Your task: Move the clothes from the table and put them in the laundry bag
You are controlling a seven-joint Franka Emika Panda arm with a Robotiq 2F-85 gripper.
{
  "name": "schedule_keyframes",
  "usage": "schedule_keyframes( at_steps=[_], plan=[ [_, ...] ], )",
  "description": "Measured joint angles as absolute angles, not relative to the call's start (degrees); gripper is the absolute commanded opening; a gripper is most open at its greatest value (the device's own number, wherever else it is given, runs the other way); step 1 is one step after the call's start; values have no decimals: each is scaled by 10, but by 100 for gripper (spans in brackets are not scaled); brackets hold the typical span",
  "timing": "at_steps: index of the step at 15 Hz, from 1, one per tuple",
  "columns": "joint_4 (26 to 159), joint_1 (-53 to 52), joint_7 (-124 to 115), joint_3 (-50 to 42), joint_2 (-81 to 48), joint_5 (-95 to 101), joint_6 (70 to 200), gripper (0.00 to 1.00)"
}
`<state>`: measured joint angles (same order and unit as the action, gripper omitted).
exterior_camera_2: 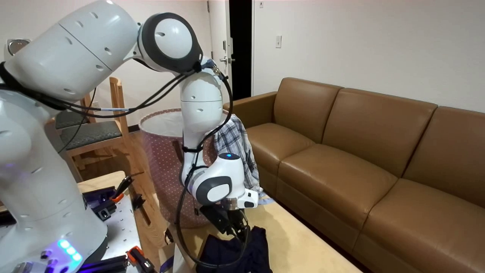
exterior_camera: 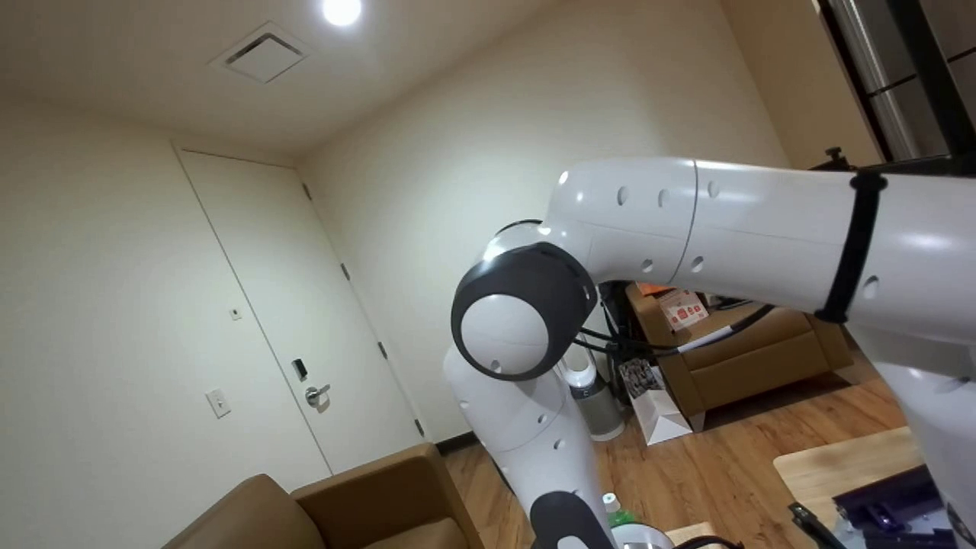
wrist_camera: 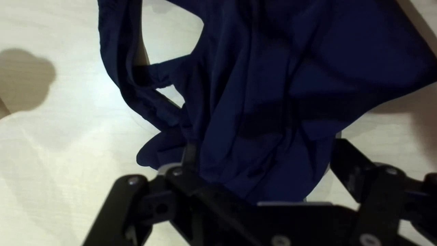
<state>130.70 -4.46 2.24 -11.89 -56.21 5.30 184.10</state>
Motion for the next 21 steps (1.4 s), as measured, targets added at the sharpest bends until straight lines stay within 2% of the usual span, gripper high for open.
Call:
schedule_keyframes(
  at_steps=[9, 13, 14, 16, 21],
  plan=[
    [1241, -43, 24, -118, -617, 53, 1841, 9],
    [1236, -42, 24, -118, -624, 53, 1841, 1],
    [1236, -42, 25, -118, -624, 53, 1841, 30],
    [1234, -42, 25, -118, -626, 53, 1840, 31],
    [1233, -43, 25, -119, -629, 53, 1830, 62]
  ],
)
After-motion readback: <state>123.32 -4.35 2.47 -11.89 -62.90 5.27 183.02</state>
